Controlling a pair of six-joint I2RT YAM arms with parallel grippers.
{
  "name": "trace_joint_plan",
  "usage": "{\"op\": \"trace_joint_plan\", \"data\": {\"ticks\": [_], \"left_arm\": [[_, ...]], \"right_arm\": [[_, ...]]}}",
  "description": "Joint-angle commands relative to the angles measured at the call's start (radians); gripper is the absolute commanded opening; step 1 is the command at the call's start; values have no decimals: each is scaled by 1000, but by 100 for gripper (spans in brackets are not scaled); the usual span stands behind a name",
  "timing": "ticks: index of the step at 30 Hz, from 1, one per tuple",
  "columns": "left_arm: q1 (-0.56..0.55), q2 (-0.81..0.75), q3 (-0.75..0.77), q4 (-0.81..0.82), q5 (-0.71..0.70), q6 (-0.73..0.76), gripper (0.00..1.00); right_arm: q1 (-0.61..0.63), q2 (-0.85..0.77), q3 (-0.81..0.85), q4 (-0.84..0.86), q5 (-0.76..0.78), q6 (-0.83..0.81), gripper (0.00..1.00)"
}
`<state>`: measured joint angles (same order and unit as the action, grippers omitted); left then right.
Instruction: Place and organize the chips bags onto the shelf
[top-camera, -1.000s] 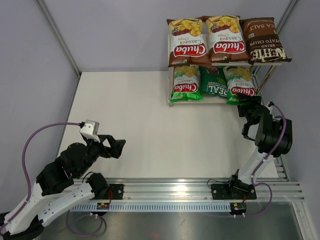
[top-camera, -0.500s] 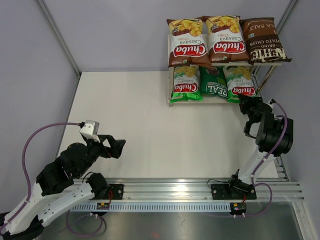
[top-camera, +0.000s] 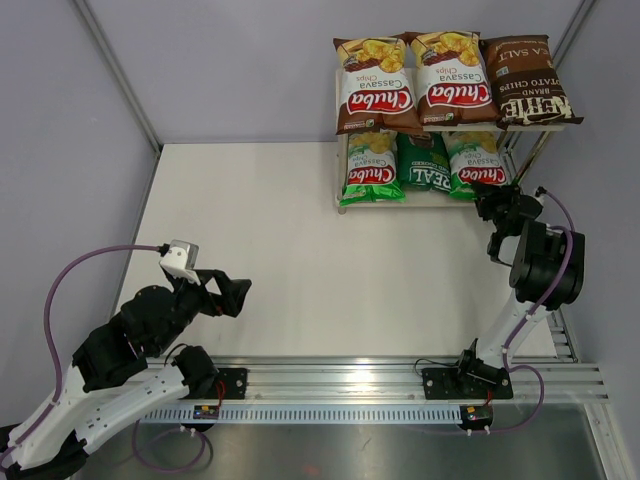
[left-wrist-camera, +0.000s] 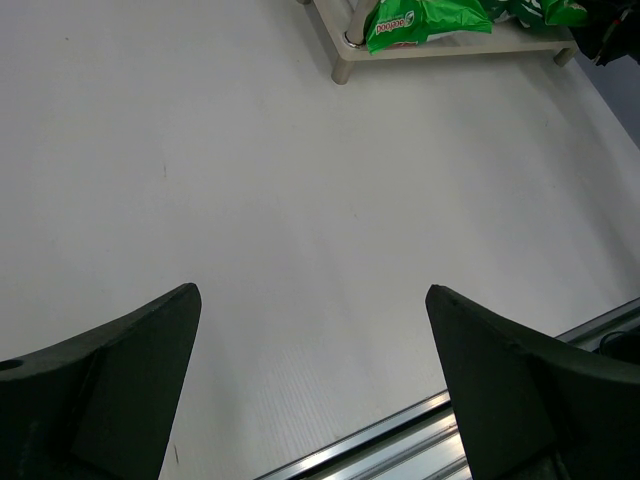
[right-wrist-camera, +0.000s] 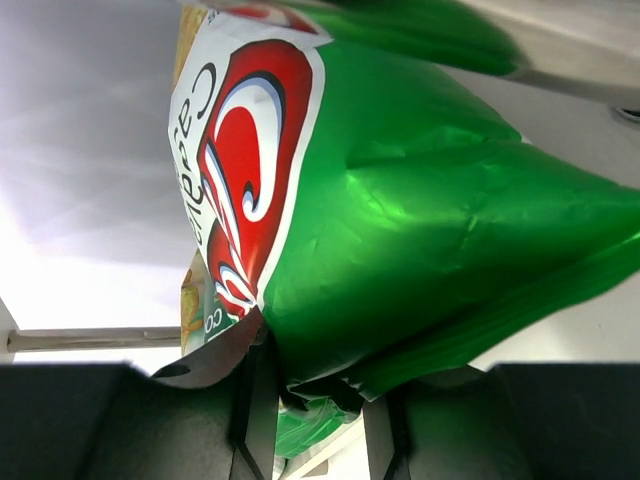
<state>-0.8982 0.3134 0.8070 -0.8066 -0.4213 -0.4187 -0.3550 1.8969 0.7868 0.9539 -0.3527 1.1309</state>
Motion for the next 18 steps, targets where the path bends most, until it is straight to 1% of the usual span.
{"op": "trace_joint_plan", "data": {"ticks": [1, 6, 8, 12, 16, 18], "left_arm": [[-4, -11, -6, 52, 10, 12, 99], [-4, -13, -6, 52, 9, 12, 99], [-4, -11, -6, 50, 7, 12, 99], [-4, -17, -6, 47, 3, 8, 99], [-4, -25, -8, 47, -1, 6, 99], [-4, -28, -8, 47, -1, 6, 99]], "right_arm": [[28, 18, 40, -55, -43, -45, 38], [39, -8, 26, -75, -34, -68, 38], [36, -31, 9, -83, 9, -69, 38], [13, -48, 2, -104, 64, -60, 36], [-38, -62, -8, -107, 89, -51, 36], [-44, -82, -18, -116, 96, -66, 37]]}}
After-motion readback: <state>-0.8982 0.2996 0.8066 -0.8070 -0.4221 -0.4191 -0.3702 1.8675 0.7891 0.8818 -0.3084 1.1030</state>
